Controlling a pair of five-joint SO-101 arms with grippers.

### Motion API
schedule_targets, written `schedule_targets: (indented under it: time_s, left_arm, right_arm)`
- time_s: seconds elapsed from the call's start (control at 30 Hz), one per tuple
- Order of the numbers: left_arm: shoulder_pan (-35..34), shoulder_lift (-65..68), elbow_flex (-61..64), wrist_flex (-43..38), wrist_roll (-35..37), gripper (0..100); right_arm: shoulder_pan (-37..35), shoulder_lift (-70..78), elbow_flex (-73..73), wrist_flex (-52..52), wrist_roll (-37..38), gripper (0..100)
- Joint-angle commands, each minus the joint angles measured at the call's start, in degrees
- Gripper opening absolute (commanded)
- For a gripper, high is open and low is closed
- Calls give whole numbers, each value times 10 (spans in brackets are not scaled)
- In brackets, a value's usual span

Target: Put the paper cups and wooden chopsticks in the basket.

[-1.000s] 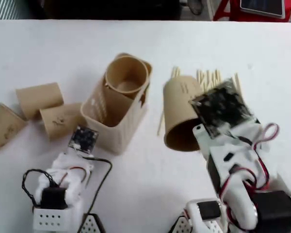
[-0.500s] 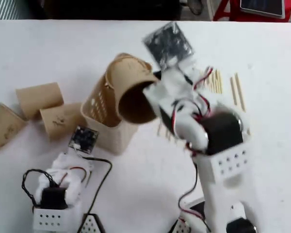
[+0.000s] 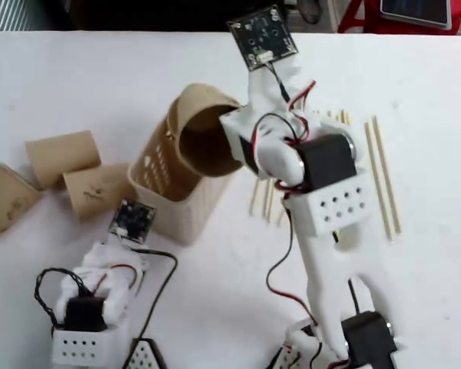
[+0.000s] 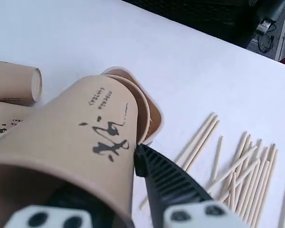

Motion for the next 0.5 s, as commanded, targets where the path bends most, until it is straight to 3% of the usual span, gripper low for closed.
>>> schedule_targets:
  time_s: [0.0,0.2,0.47]
  left_arm:
    - [6,-4,-1,4,-3,24]
    - [6,-4,-1,4,-3,24]
    - [6,-4,-1,4,-3,24]
  right_arm:
    - [-2,10,-26,0,-3,18]
    - [-43,38,-27,-19,-2,18]
    - [-39,45,-27,-30,-2,19]
